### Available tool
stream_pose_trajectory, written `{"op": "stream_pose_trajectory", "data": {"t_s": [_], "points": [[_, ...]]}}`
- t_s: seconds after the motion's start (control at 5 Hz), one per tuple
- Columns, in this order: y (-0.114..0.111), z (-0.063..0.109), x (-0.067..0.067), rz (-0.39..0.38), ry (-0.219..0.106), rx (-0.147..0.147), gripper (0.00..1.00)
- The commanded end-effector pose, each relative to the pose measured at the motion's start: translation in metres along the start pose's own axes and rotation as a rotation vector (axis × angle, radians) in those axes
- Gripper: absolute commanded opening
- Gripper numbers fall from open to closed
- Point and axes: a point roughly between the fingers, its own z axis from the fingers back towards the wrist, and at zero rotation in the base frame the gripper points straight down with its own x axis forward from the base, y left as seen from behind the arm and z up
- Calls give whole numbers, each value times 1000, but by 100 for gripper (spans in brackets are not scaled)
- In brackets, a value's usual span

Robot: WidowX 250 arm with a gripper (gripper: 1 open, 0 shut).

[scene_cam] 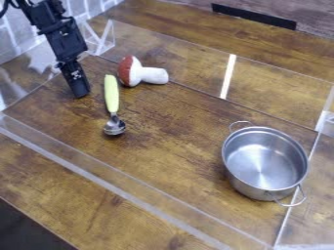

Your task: Move the green spoon to the left

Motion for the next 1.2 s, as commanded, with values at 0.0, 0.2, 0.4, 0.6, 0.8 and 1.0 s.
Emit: {"op": "stream_pose_trajectory", "data": {"t_s": [0.0, 0.2, 0.4, 0.6, 0.8, 1.0], "points": [[-3, 13, 10, -23, -3, 28, 100], [-7, 24, 25, -42, 7, 24, 100], [-12, 35, 44, -63, 14, 29, 100], [-1, 39, 41, 11, -11, 54, 100], [9, 44, 33, 81, -34, 71, 100], [-3, 48, 46, 110, -41, 81, 100]]}}
